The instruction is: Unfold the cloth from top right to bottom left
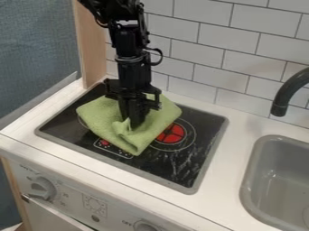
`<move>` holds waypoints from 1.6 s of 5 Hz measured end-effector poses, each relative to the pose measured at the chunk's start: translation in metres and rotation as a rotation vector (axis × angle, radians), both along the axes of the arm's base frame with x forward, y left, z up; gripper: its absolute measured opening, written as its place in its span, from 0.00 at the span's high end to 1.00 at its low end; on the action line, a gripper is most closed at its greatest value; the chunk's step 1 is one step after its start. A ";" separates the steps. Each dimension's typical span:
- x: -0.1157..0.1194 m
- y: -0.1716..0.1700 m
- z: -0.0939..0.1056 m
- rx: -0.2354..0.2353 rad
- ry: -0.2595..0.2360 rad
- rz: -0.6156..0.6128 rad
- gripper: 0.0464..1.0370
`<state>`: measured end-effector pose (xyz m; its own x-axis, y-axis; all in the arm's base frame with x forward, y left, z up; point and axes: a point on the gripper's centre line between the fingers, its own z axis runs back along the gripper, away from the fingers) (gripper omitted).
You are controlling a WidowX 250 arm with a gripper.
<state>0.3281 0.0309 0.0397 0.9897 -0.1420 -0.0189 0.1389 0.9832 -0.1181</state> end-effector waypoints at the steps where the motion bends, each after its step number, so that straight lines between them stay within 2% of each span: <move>1: -0.003 -0.011 0.008 -0.074 0.038 -0.006 0.99; 3: -0.003 -0.039 0.017 -0.143 0.079 -0.003 0.99; 5: -0.001 -0.089 0.013 -0.136 0.050 -0.075 0.99; 7: -0.007 -0.124 -0.011 -0.130 0.083 -0.121 0.99; 8: -0.008 -0.130 -0.021 -0.141 0.093 -0.121 0.99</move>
<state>0.3203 -0.0995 0.0188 0.9601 -0.2678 -0.0805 0.2375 0.9329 -0.2708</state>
